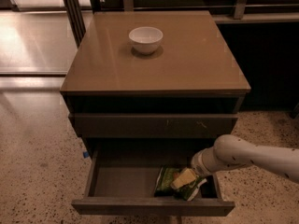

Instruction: Pick green jalapeno chip bag from middle drawer and place on counter

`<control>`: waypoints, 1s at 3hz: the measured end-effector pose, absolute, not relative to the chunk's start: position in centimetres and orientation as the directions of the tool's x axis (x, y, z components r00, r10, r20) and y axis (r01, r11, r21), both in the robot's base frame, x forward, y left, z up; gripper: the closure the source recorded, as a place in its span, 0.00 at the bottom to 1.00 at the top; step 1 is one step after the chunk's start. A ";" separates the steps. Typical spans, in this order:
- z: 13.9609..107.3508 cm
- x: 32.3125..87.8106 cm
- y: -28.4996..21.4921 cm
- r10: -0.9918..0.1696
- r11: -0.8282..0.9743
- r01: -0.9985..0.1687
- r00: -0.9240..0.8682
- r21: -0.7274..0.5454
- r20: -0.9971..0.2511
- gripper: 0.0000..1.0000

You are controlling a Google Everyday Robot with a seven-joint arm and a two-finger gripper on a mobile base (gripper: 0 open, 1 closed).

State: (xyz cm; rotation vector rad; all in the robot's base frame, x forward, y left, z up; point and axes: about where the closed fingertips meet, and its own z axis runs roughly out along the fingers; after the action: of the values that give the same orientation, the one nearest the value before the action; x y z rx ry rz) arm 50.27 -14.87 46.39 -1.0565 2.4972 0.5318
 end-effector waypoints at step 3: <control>39.7 52.8 -14.0 -0.603 0.670 -0.718 -0.675 0.191 -0.426 0.00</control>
Offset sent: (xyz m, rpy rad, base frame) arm 0.0361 0.0037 -0.0721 -0.0546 0.0258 -0.0335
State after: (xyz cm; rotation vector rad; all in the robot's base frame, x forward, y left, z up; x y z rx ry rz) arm 52.76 -13.99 39.74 -1.0463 2.5589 0.4951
